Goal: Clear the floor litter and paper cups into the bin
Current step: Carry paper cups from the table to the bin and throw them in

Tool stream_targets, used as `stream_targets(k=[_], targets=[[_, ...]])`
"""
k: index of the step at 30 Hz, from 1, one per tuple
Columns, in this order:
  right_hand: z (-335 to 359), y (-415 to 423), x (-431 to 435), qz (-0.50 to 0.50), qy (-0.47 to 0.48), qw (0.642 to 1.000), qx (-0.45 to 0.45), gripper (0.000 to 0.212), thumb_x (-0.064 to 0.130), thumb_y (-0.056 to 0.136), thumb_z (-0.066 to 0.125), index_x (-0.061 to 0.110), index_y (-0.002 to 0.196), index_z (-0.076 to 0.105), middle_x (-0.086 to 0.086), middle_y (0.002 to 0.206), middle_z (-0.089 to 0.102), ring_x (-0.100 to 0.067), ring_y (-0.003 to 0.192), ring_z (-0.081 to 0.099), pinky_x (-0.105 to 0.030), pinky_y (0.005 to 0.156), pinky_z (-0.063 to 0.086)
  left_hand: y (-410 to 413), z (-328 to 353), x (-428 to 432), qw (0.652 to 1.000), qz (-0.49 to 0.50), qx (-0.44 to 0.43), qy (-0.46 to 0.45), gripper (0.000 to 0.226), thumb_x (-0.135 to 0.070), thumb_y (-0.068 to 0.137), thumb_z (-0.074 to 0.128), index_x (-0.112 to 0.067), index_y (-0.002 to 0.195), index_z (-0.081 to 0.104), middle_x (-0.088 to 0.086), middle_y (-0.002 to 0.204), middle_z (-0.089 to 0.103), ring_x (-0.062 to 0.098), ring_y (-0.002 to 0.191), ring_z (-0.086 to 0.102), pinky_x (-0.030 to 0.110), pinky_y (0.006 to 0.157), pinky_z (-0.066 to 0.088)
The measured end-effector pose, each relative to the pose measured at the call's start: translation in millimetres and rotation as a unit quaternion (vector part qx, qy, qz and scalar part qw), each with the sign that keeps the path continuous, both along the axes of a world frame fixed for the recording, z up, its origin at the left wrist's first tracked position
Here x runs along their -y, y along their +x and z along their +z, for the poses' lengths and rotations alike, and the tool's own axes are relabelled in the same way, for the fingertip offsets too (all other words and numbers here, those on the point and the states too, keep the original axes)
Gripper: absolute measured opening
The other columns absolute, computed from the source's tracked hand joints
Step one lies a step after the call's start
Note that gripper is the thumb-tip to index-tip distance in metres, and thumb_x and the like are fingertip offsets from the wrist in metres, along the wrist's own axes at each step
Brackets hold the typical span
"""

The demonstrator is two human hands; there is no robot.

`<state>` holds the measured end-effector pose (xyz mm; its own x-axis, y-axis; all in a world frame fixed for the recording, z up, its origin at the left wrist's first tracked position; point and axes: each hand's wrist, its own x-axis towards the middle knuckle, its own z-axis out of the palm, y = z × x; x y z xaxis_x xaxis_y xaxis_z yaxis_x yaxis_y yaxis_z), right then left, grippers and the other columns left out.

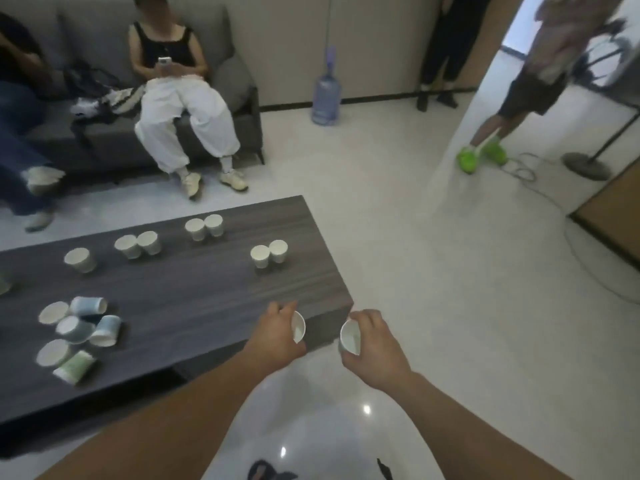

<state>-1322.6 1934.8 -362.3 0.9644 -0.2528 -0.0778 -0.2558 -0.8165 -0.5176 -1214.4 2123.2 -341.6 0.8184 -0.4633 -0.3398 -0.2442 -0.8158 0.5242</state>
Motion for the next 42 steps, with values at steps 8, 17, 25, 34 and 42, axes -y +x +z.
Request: stream_targets(k=[8,17,25,34,42], targets=[[4.5,-160.0,113.5,-0.152,-0.003,0.988,-0.002,0.070,0.045,0.084,0.061,0.022,0.144,0.034,0.006,0.139,0.033,-0.016,0.126,0.040,-0.026,0.096,0.040,-103.1,16.4,159.3,0.987,-0.158,0.031,0.003,0.086,-0.035,0.076,0.070,-0.024,0.148,0.024,0.004,0.141,0.031,0.027,0.126,0.041,0.037,0.103,0.040],[8.7,-364.4,233.8,-0.328,-0.003,0.944,-0.018,0.070,0.040,0.085,0.062,0.024,0.146,0.033,0.004,0.139,0.033,-0.018,0.126,0.040,-0.028,0.099,0.041,-282.2,16.1,336.0,0.939,-0.341,0.037,-0.014,0.083,-0.036,0.075,0.070,-0.022,0.146,0.029,0.003,0.140,0.035,0.023,0.123,0.044,0.034,0.101,0.042],[-6.3,-496.4,313.9,-0.487,0.017,0.872,-0.039,0.068,0.040,0.085,0.061,0.024,0.145,0.033,0.003,0.140,0.032,-0.019,0.125,0.038,-0.029,0.098,0.041,-389.4,3.5,481.8,0.862,-0.505,0.031,0.001,0.079,-0.038,0.078,0.068,-0.022,0.146,0.029,0.001,0.140,0.034,0.023,0.122,0.043,0.033,0.100,0.043],[7.7,-601.8,435.5,-0.618,-0.008,0.784,-0.054,0.070,0.041,0.083,0.060,0.024,0.145,0.033,0.004,0.139,0.033,-0.018,0.126,0.039,-0.028,0.095,0.042,-507.7,9.5,682.6,0.773,-0.632,0.038,-0.046,0.080,-0.036,0.078,0.067,-0.022,0.147,0.027,0.001,0.141,0.032,0.024,0.123,0.042,0.034,0.101,0.043],[15.7,-705.4,517.3,-0.711,-0.017,0.702,-0.032,0.071,0.037,0.083,0.064,0.021,0.145,0.035,0.001,0.141,0.034,-0.021,0.126,0.038,-0.029,0.099,0.039,-635.2,20.8,808.9,0.681,-0.727,0.058,-0.058,0.083,-0.036,0.077,0.069,-0.022,0.147,0.027,0.004,0.142,0.032,0.026,0.124,0.042,0.036,0.101,0.043]])
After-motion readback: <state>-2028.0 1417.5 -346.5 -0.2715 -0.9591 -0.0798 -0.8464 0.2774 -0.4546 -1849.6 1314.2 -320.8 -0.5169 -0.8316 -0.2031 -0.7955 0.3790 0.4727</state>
